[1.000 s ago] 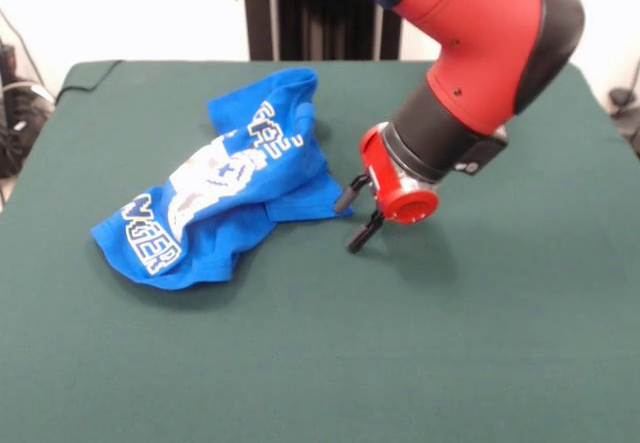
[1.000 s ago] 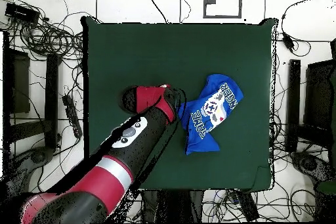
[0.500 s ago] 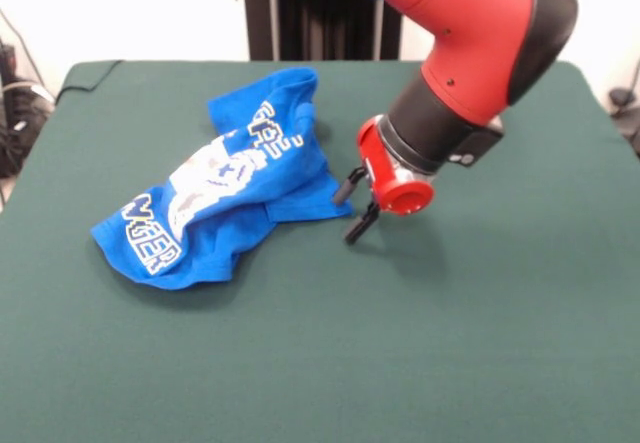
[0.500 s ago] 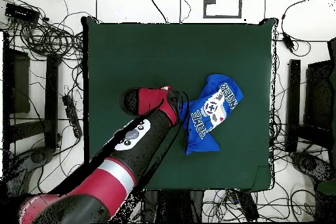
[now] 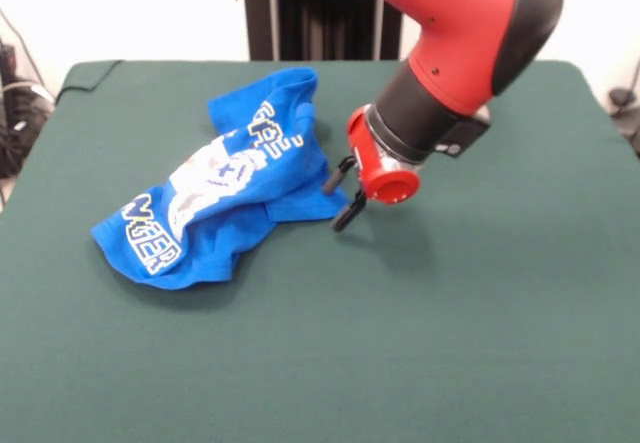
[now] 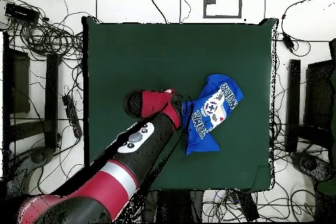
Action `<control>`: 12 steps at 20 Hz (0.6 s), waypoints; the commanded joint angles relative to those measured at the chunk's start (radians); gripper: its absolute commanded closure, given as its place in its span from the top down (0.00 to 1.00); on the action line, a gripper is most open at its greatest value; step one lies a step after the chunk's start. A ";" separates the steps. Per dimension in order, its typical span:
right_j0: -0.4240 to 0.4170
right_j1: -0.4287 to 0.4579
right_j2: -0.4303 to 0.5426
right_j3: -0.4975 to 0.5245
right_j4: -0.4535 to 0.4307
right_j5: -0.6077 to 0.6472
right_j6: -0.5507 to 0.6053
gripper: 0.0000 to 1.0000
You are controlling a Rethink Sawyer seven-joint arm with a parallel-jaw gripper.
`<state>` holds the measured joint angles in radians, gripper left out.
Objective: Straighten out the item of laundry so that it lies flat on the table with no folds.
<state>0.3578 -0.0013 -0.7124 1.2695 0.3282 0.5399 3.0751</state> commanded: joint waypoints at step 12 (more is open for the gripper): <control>-0.046 0.015 0.234 0.123 -0.024 -0.139 0.028 0.00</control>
<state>0.3190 -0.0239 -0.6590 1.3118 0.3279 0.4418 3.0751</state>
